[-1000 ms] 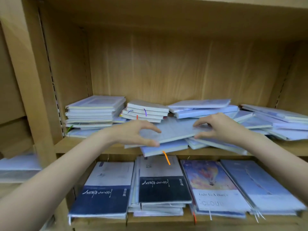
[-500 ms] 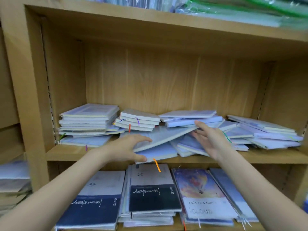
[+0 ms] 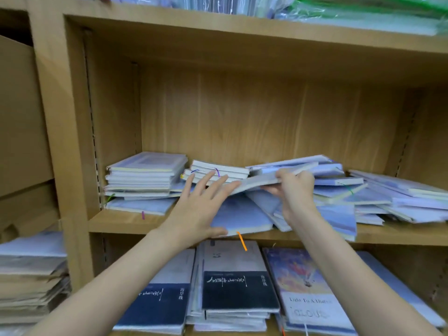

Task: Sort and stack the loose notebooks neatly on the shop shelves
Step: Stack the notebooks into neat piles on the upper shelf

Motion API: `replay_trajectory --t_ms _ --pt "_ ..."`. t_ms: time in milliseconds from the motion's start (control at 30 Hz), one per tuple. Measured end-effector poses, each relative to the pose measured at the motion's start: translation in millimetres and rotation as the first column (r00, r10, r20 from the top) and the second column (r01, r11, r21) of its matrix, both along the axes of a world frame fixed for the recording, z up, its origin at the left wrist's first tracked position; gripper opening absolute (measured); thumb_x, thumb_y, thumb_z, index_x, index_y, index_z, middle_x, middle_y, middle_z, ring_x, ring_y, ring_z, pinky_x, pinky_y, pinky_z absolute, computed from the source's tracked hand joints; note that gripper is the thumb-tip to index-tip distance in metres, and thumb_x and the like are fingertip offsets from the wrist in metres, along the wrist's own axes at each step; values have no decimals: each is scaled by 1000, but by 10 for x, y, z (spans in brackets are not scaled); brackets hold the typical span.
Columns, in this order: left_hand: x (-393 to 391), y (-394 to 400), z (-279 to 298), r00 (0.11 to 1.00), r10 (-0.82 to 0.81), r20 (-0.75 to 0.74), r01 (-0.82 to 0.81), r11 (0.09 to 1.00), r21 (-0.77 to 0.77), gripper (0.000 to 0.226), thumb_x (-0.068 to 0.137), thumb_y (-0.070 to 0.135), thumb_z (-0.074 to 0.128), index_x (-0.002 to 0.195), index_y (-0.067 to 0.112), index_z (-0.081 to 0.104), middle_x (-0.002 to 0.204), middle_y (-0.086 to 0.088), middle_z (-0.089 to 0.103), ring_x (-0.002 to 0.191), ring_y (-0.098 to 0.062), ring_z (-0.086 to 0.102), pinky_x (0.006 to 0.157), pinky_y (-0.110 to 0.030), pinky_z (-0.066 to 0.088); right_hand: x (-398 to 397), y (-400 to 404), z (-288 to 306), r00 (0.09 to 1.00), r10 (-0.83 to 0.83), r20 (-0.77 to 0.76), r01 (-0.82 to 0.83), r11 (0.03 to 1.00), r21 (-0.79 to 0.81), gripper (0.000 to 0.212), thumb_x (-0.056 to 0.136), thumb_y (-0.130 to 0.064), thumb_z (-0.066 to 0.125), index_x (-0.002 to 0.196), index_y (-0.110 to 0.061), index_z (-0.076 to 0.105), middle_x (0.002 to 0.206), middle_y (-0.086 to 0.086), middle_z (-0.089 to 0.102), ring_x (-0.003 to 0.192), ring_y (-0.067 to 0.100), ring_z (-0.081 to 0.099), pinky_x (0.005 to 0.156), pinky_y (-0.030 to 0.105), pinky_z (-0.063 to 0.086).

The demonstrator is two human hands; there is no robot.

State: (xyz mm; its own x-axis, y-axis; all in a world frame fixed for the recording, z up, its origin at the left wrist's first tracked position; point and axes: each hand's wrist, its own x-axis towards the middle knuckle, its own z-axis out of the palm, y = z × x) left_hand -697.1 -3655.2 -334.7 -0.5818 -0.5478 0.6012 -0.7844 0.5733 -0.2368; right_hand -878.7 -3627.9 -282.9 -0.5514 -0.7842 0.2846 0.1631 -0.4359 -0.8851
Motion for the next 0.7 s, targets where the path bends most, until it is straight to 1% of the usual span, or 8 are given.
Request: replay_trajectory --t_ms 100,167,233,333,433,500,600,700 --pt "106 -82 46 996 -57 -69 51 994 -97 120 48 36 88 143 32 15 136 0 49 125 -27 48 106 -53 30 -14 62 235 971 -107 -214 87 991 -100 25 86 5 47 65 -8 42 65 10 49 65 23 61 64 38 58" --pt "193 -126 76 978 -178 -109 176 984 -31 108 62 32 80 143 38 9 138 3 45 125 -22 45 108 -46 31 -42 136 278 968 -104 -229 78 990 -118 25 87 4 48 66 -6 43 62 8 49 61 17 61 61 32 58" --pt "208 -31 83 935 -294 -201 306 951 34 88 71 41 68 143 39 17 140 8 43 128 -13 41 110 -36 30 -70 205 232 972 -97 -213 72 990 -121 20 87 3 51 70 -5 45 65 9 50 65 19 62 59 29 57" --pt "149 298 93 718 -332 -611 602 738 306 57 77 55 53 130 37 47 134 20 49 125 8 39 101 -8 28 -168 350 137 986 -73 -147 53 989 -138 9 87 4 51 81 -3 48 73 11 51 75 26 64 57 26 55" --pt "124 456 138 478 -245 -843 788 544 289 49 78 57 47 112 25 66 120 14 64 117 0 52 93 -11 37 -290 597 207 985 -40 -166 14 988 -157 6 88 3 49 86 -3 49 74 10 52 76 26 62 53 23 53" --pt "93 513 157 398 -189 -898 851 442 284 53 77 60 54 105 17 69 113 4 68 108 -8 60 87 -17 44 -383 827 288 967 -19 -255 -24 986 -165 6 89 2 49 91 -2 52 78 9 56 73 22 62 52 22 52" --pt "-21 605 47 489 -141 -861 805 454 383 42 74 35 63 115 28 59 115 13 65 106 -1 57 83 -11 44 -513 1076 335 914 88 -396 -165 972 -166 20 89 4 49 105 -6 53 87 6 64 72 17 65 51 25 52" --pt "-110 725 -170 532 -47 -845 752 486 446 78 59 42 76 125 50 36 132 17 46 118 3 47 91 -13 42 -672 1260 165 828 253 -501 -349 931 -107 32 86 0 56 115 -15 53 93 6 70 72 20 67 57 34 54"
